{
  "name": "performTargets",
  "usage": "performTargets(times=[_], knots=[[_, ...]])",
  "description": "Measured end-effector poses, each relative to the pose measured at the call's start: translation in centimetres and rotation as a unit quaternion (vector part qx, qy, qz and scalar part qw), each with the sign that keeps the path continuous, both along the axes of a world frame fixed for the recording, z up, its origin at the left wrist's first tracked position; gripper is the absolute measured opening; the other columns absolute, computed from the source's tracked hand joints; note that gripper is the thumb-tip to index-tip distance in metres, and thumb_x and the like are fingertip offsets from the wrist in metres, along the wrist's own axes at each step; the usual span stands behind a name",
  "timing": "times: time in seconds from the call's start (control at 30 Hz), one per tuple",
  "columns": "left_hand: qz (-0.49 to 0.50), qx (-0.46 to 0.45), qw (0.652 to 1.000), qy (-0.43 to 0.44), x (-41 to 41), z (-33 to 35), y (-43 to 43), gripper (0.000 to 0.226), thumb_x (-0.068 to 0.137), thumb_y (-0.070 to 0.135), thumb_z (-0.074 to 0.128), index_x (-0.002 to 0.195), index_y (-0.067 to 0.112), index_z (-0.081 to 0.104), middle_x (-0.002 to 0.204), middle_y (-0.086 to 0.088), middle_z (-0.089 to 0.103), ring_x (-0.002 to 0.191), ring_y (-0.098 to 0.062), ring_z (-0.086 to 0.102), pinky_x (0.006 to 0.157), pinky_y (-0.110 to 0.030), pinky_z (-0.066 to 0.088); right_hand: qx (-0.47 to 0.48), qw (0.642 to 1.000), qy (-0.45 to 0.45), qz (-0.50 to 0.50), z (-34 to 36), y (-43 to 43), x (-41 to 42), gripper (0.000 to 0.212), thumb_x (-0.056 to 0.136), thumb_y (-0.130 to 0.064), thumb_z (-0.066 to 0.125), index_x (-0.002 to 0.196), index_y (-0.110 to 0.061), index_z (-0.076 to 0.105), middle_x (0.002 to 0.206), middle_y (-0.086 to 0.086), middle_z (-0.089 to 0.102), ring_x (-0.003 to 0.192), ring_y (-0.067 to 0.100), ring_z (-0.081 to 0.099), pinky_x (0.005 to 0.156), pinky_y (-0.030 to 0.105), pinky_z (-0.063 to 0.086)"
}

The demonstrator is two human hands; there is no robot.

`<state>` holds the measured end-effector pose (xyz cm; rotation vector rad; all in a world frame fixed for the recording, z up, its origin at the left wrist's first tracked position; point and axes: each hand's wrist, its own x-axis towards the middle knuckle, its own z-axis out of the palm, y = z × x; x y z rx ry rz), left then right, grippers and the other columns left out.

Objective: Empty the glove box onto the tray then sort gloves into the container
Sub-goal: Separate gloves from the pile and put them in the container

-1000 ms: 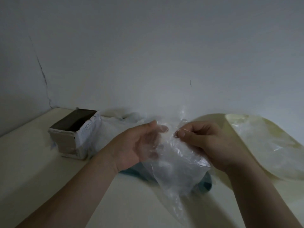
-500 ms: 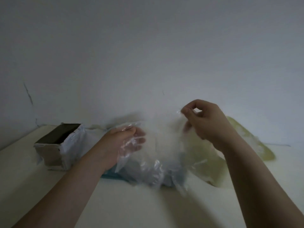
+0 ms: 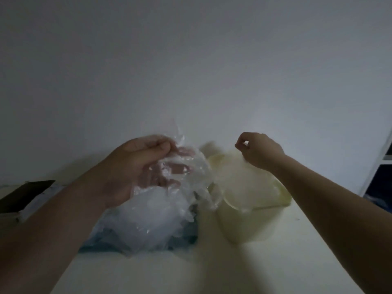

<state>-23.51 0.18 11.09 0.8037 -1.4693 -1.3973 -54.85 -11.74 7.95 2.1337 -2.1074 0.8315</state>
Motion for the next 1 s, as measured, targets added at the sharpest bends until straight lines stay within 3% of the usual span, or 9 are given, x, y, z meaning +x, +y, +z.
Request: performTargets(times=[0.17, 0.23, 0.4, 0.47, 0.57, 0.67, 0.77, 0.87, 1.0], knots=[[-0.052, -0.016, 0.998, -0.045, -4.0, 1.2, -2.7, 0.013, 0.092, 0.019, 0.066, 0.094, 0.014, 0.077, 0.118, -0.02, 0.072, 0.117, -0.046, 0.068, 0.09, -0.059, 0.058, 0.035, 0.999, 0.026, 0.012, -1.8, -1.9, 0.3, 0.014, 0.1, -0.037, 0.056, 0.105, -0.03, 0.068, 0.108, -0.002, 0.071, 0.095, 0.024, 0.064, 0.079, 0.033, 0.048], [-0.069, 0.007, 0.997, -0.037, -5.9, 0.6, -5.0, 0.013, 0.095, 0.017, 0.066, 0.096, 0.012, 0.078, 0.116, -0.02, 0.072, 0.119, -0.047, 0.066, 0.086, -0.055, 0.061, 0.056, 0.998, 0.021, 0.031, -1.6, -1.8, -0.3, 0.011, 0.099, -0.027, 0.057, 0.106, -0.029, 0.065, 0.107, 0.0, 0.069, 0.093, 0.026, 0.062, 0.078, 0.032, 0.048], [-0.003, 0.087, 0.993, -0.077, -10.9, -1.7, -10.6, 0.011, 0.101, 0.008, 0.064, 0.104, 0.0, 0.071, 0.094, -0.02, 0.073, 0.074, -0.027, 0.074, 0.057, -0.028, 0.056, -0.001, 0.993, -0.115, 0.015, 0.4, -0.8, -3.7, 0.038, 0.096, -0.015, 0.061, 0.133, -0.021, 0.064, 0.117, 0.007, 0.07, 0.106, 0.028, 0.067, 0.098, 0.041, 0.054], [0.017, 0.105, 0.988, -0.116, -12.5, -2.3, -12.0, 0.004, 0.096, 0.0, 0.069, 0.093, 0.002, 0.069, 0.08, -0.016, 0.068, 0.057, -0.02, 0.067, 0.05, -0.026, 0.053, -0.032, 0.987, -0.159, -0.019, 1.4, 0.4, -4.9, 0.037, 0.098, -0.019, 0.06, 0.134, -0.024, 0.062, 0.122, 0.003, 0.068, 0.108, 0.023, 0.066, 0.1, 0.04, 0.054], [0.041, 0.11, 0.977, -0.181, -14.9, -3.6, -13.5, 0.011, 0.09, -0.007, 0.069, 0.085, 0.003, 0.071, 0.078, -0.018, 0.066, 0.055, -0.023, 0.065, 0.052, -0.029, 0.054, -0.051, 0.986, -0.159, 0.0, 2.6, 3.1, -4.7, 0.032, 0.101, -0.019, 0.055, 0.131, -0.021, 0.066, 0.127, 0.001, 0.068, 0.11, 0.02, 0.066, 0.102, 0.035, 0.052], [0.066, 0.136, 0.974, -0.171, -16.8, -4.6, -14.1, 0.008, 0.087, -0.01, 0.067, 0.09, -0.007, 0.073, 0.076, -0.023, 0.064, 0.057, -0.027, 0.065, 0.056, -0.033, 0.051, 0.056, 0.988, -0.122, 0.077, 3.3, 6.6, -1.6, 0.034, 0.103, -0.027, 0.056, 0.135, -0.019, 0.065, 0.136, 0.003, 0.065, 0.122, 0.021, 0.062, 0.104, 0.029, 0.046], [0.101, 0.167, 0.97, -0.144, -16.7, -4.8, -14.4, 0.022, 0.081, 0.001, 0.067, 0.1, -0.008, 0.073, 0.091, -0.03, 0.066, 0.074, -0.029, 0.062, 0.07, -0.039, 0.046, 0.214, 0.967, -0.051, 0.126, 2.9, 8.0, 1.8, 0.039, 0.109, -0.024, 0.042, 0.145, -0.011, 0.053, 0.145, 0.011, 0.056, 0.127, 0.023, 0.055, 0.084, 0.021, 0.042], [0.166, 0.161, 0.969, -0.09, -15.2, -4.5, -14.2, 0.027, 0.083, 0.002, 0.064, 0.107, -0.005, 0.07, 0.086, -0.019, 0.065, 0.074, -0.03, 0.064, 0.069, -0.037, 0.052, 0.284, 0.953, 0.014, 0.107, 1.1, 6.5, 3.8, 0.051, 0.112, -0.028, 0.033, 0.158, -0.006, 0.03, 0.161, 0.016, 0.038, 0.145, 0.03, 0.04, 0.104, 0.027, 0.034], [0.214, 0.091, 0.971, -0.055, -11.3, -4.0, -13.0, 0.025, 0.079, 0.007, 0.069, 0.1, -0.005, 0.069, 0.073, -0.004, 0.052, 0.079, -0.026, 0.052, 0.081, -0.035, 0.046, 0.328, 0.931, 0.104, 0.119, -2.2, 3.2, 4.6, 0.063, 0.108, -0.045, 0.037, 0.164, -0.032, 0.011, 0.168, 0.011, 0.026, 0.148, 0.035, 0.036, 0.117, 0.043, 0.032]])
